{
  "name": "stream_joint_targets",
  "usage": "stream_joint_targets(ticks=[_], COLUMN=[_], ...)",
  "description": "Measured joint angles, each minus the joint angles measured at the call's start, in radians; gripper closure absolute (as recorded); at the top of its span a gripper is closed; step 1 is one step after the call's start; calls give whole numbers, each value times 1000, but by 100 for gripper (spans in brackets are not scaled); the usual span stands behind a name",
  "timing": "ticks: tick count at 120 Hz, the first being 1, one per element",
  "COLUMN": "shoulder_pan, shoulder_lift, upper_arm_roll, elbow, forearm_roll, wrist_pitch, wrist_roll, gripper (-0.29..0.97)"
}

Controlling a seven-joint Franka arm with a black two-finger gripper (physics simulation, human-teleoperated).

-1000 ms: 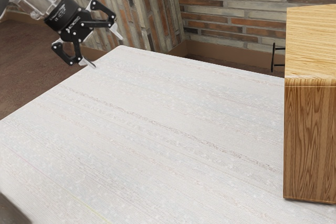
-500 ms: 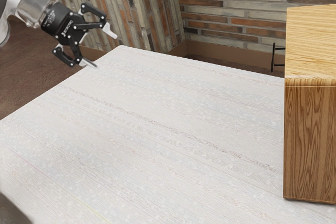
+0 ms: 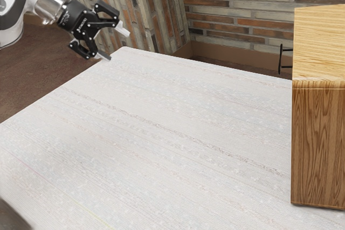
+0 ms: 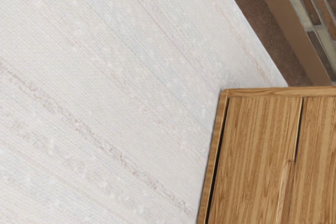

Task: Pull the drawer handle with one arm to open the drawer

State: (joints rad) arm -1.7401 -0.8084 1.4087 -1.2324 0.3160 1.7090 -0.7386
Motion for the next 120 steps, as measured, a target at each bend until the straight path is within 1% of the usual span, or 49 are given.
stream_joint_targets(ticks=[18, 32, 42, 50, 61, 81, 99, 120], shoulder_pan=[-68, -146, -173, -179, -179, -179, -179, -185], shoulder_lift=[-3, -4, -4, -4, -2, 12, 34, 33], upper_arm_roll=[45, 96, 113, 127, 157, 131, 130, 137], elbow=[16, 17, 17, 17, 16, 11, 8, 9], forearm_roll=[-4, -7, -8, -11, -62, -127, -149, -153], wrist_pitch=[12, 48, 78, 100, 121, 133, 131, 137], wrist_roll=[56, 90, 109, 114, 106, 80, 60, 44], gripper=[8, 9, 10, 10, 11, 11, 6, 6])
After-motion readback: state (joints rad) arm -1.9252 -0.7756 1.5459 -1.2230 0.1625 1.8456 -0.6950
